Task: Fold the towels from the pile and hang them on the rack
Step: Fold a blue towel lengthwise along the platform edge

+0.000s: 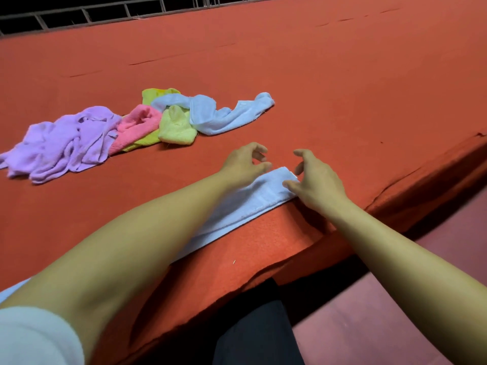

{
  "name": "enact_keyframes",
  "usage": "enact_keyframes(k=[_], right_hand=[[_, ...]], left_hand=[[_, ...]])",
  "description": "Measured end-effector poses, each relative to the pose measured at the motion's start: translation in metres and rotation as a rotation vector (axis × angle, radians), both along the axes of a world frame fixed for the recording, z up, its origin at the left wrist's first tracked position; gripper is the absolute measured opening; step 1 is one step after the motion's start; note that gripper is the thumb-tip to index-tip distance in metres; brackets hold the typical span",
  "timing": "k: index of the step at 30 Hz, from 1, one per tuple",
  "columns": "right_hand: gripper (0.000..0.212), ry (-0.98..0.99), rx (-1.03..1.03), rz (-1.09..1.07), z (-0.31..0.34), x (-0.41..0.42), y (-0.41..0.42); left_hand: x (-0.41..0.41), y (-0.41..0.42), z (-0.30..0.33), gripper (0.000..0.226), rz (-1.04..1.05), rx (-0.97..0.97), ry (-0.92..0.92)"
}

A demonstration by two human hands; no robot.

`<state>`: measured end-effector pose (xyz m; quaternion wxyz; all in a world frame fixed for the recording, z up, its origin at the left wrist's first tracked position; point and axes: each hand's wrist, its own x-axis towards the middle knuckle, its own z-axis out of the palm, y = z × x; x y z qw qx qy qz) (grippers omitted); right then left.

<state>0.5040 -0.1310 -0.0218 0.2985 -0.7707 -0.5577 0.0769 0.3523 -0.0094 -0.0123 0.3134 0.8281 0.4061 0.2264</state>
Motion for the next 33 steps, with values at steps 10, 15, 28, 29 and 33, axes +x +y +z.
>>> enact_keyframes(k=[10, 15, 28, 29, 33], right_hand=[[0.050, 0.042, 0.060, 0.534, -0.003, -0.153, -0.019], [0.044, -0.022, 0.074, 0.634, -0.011, -0.212, -0.017], [0.039, -0.235, 0.128, 0.655, -0.019, -0.226, -0.005], [0.039, -0.233, 0.131, 0.659, -0.019, -0.226, -0.005], [0.038, -0.177, 0.180, 0.709, -0.016, -0.220, -0.007]], left_hand=[[-0.242, -0.092, 0.006, 0.024, 0.299, 0.067, -0.042], [-0.339, -0.143, -0.012, 0.030, 0.481, 0.111, 0.084], [-0.377, -0.149, -0.028, 0.021, 0.458, 0.306, 0.244], [-0.377, -0.150, -0.027, 0.020, 0.461, 0.308, 0.227], [-0.382, -0.158, -0.021, 0.020, 0.458, 0.316, 0.145]])
